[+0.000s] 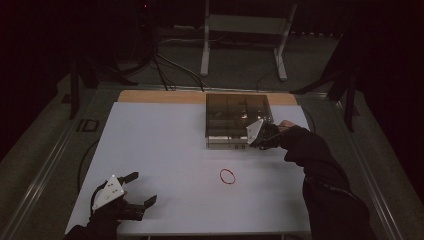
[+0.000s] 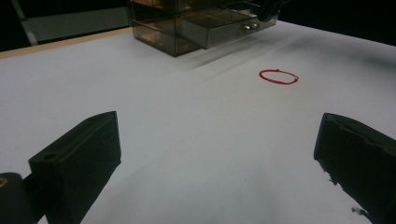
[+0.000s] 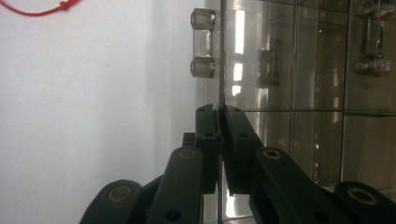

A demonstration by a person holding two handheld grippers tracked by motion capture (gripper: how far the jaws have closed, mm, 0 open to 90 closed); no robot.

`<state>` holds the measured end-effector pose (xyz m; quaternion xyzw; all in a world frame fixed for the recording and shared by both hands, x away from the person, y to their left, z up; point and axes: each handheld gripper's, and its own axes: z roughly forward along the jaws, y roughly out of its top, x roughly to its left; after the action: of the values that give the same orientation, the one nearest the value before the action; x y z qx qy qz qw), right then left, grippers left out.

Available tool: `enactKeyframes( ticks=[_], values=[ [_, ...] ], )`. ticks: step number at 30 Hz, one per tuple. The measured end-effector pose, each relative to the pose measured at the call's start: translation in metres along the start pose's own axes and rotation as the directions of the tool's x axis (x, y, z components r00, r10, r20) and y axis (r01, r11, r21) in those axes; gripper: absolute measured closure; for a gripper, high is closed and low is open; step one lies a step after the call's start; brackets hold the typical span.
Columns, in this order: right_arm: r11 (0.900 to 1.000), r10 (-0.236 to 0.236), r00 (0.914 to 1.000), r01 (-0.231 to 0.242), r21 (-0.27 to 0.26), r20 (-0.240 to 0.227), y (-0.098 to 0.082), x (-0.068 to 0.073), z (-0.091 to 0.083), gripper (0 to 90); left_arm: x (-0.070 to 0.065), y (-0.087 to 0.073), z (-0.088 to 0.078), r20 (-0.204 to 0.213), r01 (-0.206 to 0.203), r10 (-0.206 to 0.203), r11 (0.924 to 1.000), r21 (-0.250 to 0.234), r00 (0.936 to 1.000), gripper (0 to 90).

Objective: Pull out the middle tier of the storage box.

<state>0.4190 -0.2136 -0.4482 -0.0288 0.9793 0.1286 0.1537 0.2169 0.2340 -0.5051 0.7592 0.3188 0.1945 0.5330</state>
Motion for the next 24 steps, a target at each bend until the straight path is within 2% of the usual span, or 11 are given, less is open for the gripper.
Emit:
enactKeyframes(
  ticks=[12, 24],
  values=[
    [1.000, 0.021, 0.9998, -0.021, -0.015, 0.007, -0.0007, -0.0005, 0.0002, 86.4, 0.0001, 0.0000, -0.0001, 0.000, 0.004, -0.004, 1.0000, 0.000, 1.0000, 2.2],
    [1.000, 0.020, 0.9997, -0.020, -0.012, 0.013, -0.0001, 0.0000, 0.0004, 85.6, 0.0001, 0.0000, -0.0002, 0.000, 0.002, -0.002, 1.0000, 0.000, 1.0000, 2.2]
  ],
)
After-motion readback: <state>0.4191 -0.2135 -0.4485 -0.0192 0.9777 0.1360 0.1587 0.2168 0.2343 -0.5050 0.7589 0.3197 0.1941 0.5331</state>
